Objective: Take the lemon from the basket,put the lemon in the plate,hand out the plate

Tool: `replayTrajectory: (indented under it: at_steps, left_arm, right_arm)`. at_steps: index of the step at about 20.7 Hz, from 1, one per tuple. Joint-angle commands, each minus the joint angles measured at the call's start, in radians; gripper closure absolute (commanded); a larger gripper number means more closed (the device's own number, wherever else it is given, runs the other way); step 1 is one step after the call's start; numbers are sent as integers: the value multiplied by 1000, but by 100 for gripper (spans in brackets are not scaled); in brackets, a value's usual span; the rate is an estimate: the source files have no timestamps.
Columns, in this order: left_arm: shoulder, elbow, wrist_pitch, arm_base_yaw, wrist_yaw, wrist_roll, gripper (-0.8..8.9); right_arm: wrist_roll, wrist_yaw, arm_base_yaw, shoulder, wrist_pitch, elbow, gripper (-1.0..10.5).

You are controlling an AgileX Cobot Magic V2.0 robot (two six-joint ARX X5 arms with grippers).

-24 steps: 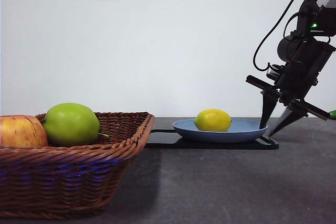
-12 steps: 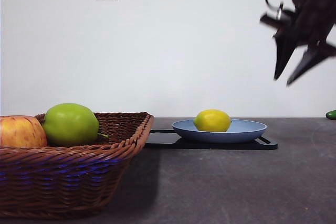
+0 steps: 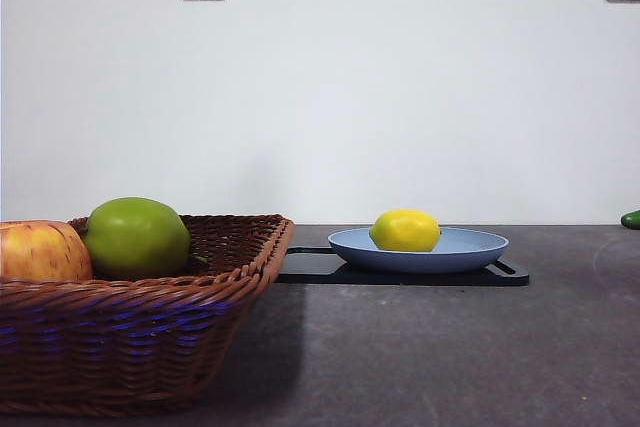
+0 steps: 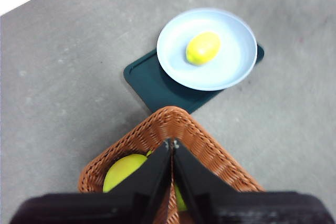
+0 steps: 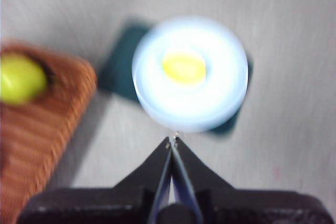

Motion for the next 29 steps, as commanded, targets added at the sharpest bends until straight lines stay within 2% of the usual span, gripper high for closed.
replayTrajectory:
  at_steps: [1, 3, 6, 9, 11, 14, 18, 29]
  left_arm:
    - [-80, -134, 128, 20, 10, -30, 807]
    - [-196, -317, 289, 36, 8, -34, 807]
    - [-373, -575, 486, 41, 8, -77, 807]
    - [-552, -810, 648, 41, 6, -152, 807]
    - [-652, -894, 703, 41, 6, -193, 807]
    - [-692, -906, 674, 41, 7, -192, 805]
    - [-696, -906, 695, 41, 3, -190, 805]
    - [-695, -906, 690, 41, 3, -189, 805]
  right_arm:
    - [27, 90, 73, -119, 163, -138, 944]
    - [27, 155, 124, -233, 294, -287, 944]
    - [26, 191, 163, -370, 454, -499, 944]
    - [36, 189, 193, -490, 630, -723, 944]
    - [87, 186, 210, -549, 679, -808, 944]
    - [93, 195, 209, -555, 671, -818, 944]
    - [94, 293, 209, -565, 671, -818, 944]
    - [93, 296, 209, -580, 671, -818, 944]
